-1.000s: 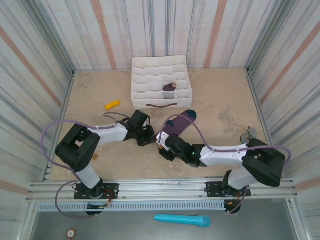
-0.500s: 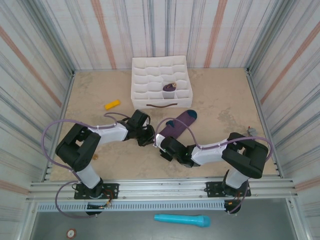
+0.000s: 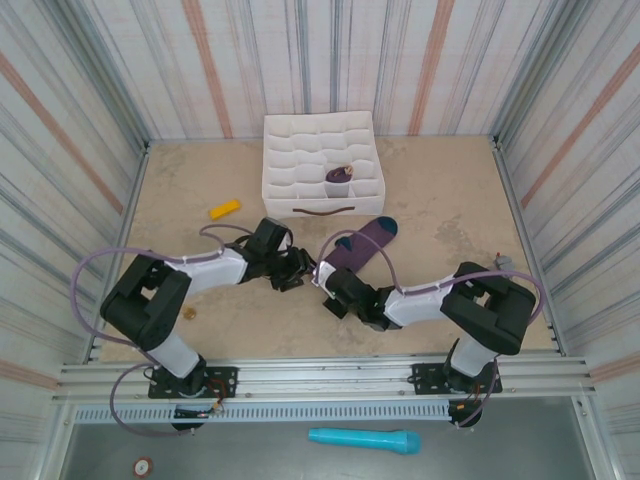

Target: Roll the socks

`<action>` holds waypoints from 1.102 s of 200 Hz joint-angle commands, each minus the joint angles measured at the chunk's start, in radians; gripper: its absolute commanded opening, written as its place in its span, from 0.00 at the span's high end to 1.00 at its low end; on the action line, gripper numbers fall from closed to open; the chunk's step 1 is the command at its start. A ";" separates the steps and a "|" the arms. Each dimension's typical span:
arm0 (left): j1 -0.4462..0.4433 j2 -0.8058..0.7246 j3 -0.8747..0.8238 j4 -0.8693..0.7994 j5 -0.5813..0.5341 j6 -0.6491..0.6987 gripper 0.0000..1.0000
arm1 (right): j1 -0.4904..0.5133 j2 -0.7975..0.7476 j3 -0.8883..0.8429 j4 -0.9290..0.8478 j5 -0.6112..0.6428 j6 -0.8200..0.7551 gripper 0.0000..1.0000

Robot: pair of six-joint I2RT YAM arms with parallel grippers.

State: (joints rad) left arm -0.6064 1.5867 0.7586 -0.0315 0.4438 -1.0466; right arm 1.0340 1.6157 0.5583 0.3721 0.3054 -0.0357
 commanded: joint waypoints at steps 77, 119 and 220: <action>0.004 -0.176 -0.084 -0.003 -0.113 -0.007 0.30 | -0.347 -0.039 -0.129 0.101 -0.643 0.391 1.00; -0.022 -0.147 -0.058 0.002 -0.127 -0.012 0.31 | -0.496 0.040 -0.138 0.151 -0.859 0.544 1.00; -0.106 -0.011 0.031 0.082 -0.164 0.019 0.36 | -0.716 0.152 -0.112 0.027 -1.031 0.841 1.00</action>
State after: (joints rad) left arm -0.6876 1.5433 0.7319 0.0185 0.3199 -1.0512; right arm 0.3679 1.7214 0.4587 0.5888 -0.7361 0.6872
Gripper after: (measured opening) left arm 0.647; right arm 0.081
